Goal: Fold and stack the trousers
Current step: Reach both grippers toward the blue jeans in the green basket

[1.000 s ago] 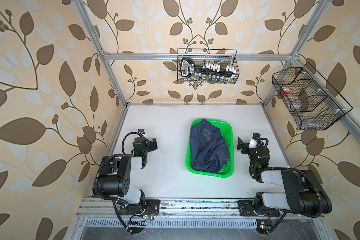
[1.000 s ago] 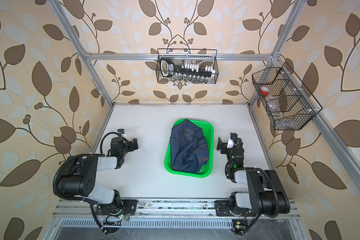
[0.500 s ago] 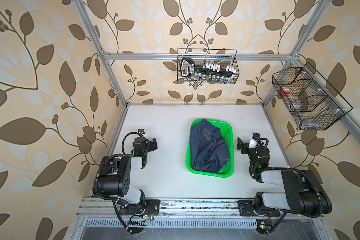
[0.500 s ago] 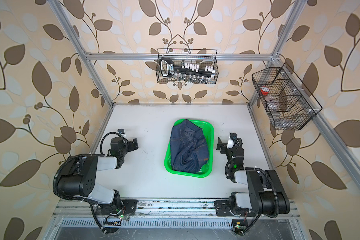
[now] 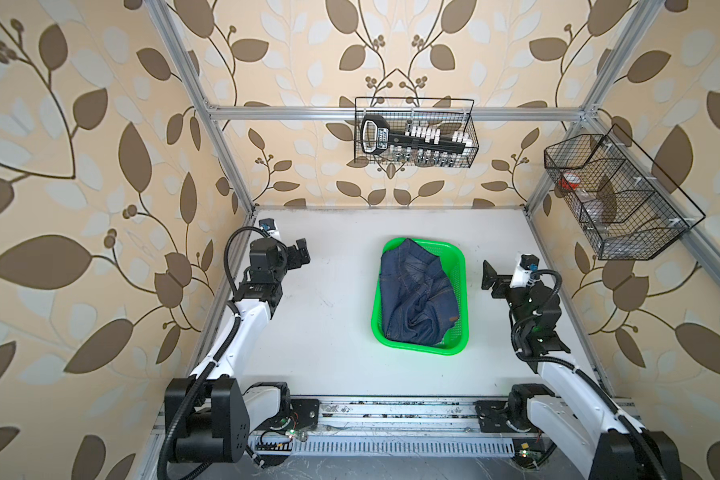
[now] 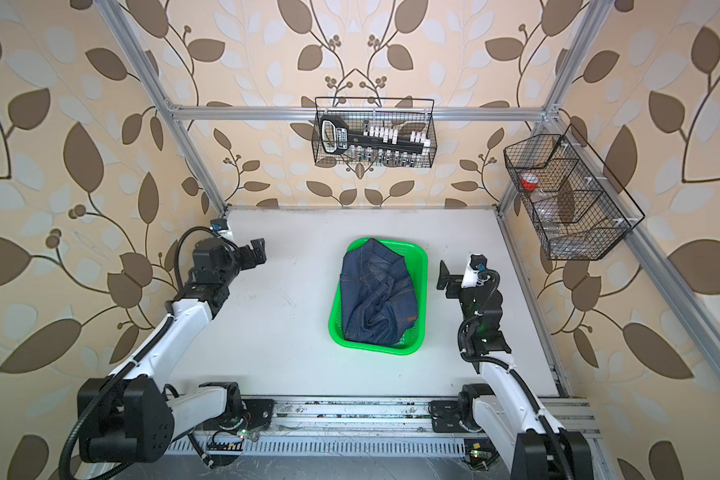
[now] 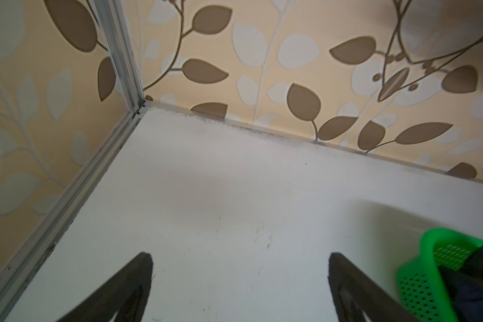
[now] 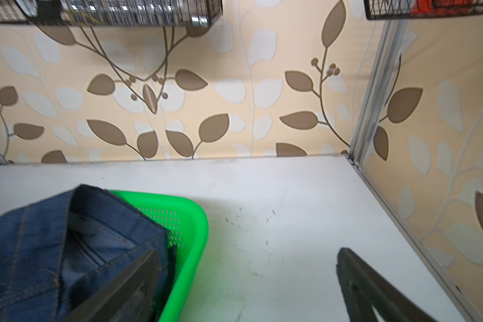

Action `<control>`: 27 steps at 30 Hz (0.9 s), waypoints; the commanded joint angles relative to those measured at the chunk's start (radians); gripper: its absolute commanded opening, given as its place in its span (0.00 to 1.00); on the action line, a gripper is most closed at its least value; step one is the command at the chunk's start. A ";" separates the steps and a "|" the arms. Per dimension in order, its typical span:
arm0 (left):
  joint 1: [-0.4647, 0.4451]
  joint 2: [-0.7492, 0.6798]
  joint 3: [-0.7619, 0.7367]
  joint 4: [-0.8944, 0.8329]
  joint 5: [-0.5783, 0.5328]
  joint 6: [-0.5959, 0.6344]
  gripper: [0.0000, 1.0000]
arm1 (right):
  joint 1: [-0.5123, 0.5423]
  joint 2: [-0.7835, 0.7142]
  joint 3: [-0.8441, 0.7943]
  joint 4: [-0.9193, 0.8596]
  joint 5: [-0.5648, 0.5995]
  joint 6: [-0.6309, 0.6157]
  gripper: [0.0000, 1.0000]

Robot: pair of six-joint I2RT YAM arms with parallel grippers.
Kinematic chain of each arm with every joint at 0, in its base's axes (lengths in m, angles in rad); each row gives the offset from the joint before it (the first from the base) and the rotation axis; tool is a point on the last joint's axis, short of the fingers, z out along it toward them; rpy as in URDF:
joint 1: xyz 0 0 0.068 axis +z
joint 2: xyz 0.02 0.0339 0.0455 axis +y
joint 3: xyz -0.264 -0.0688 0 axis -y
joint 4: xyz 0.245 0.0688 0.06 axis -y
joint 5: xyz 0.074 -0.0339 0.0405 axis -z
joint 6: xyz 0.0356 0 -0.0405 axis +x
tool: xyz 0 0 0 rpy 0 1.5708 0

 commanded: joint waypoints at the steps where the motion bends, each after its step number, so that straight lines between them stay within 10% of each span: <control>1: -0.062 -0.040 0.086 -0.248 0.067 -0.119 0.99 | 0.007 -0.037 0.077 -0.338 -0.109 0.052 1.00; 15: -0.576 0.220 0.465 -0.581 0.071 -0.253 0.99 | 0.104 0.071 0.392 -0.886 -0.198 0.120 1.00; 27: -0.872 0.592 0.660 -0.620 -0.041 -0.272 0.99 | 0.080 0.200 0.435 -0.946 -0.323 0.126 0.94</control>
